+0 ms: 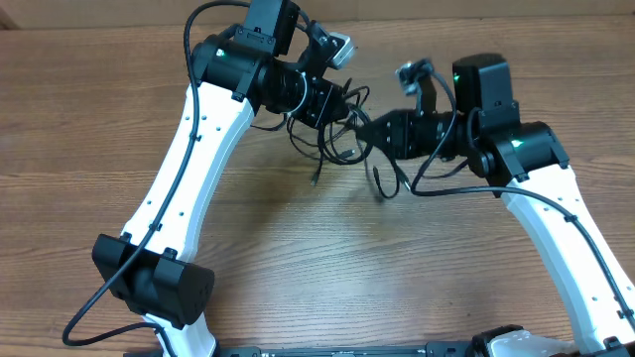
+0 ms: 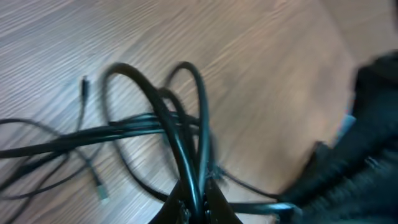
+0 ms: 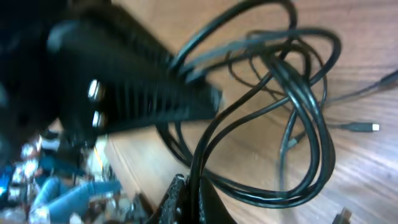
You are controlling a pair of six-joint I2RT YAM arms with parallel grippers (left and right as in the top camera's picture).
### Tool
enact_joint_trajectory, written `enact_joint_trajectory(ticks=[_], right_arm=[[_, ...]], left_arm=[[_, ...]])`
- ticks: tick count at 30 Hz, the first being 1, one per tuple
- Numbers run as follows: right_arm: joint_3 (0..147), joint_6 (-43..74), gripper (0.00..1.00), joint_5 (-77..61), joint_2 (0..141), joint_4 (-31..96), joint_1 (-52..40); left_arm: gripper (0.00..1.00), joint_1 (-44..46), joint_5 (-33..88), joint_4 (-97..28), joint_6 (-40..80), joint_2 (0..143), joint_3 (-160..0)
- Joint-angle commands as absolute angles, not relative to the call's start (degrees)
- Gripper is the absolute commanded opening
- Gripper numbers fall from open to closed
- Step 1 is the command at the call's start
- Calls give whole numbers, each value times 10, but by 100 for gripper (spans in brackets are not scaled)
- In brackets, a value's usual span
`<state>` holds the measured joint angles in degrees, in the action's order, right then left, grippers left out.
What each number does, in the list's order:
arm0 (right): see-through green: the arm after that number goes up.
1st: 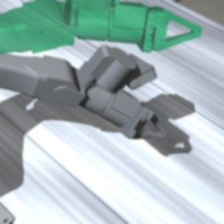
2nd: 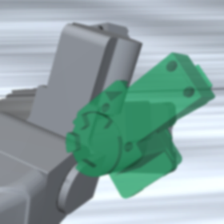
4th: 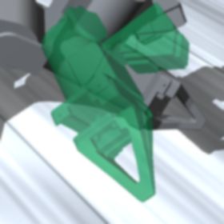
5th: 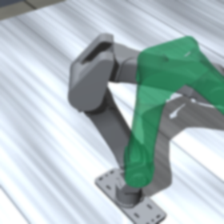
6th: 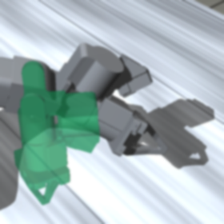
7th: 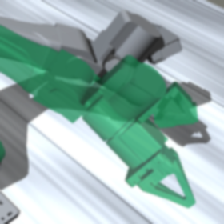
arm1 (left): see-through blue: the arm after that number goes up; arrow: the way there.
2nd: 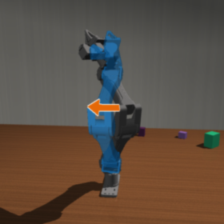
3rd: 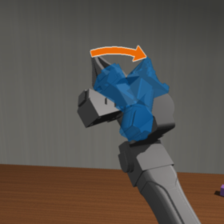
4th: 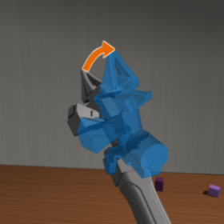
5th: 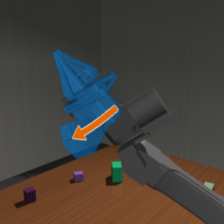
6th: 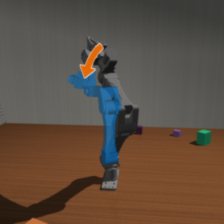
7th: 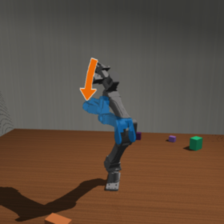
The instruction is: Untangle cables
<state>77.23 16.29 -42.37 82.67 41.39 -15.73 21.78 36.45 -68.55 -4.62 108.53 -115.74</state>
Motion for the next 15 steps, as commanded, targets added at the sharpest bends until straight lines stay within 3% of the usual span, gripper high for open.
enact_joint_trajectory(ticks=[1, 15], right_arm=[[791, 243, 4, -374, 813, 397, -154], [791, 303, 4, -328, 878, 399, -165]], left_arm=[[5, 222, 479, -678, -63, 1065, -1155], [5, 220, 624, -638, -64, 1065, -1155]])
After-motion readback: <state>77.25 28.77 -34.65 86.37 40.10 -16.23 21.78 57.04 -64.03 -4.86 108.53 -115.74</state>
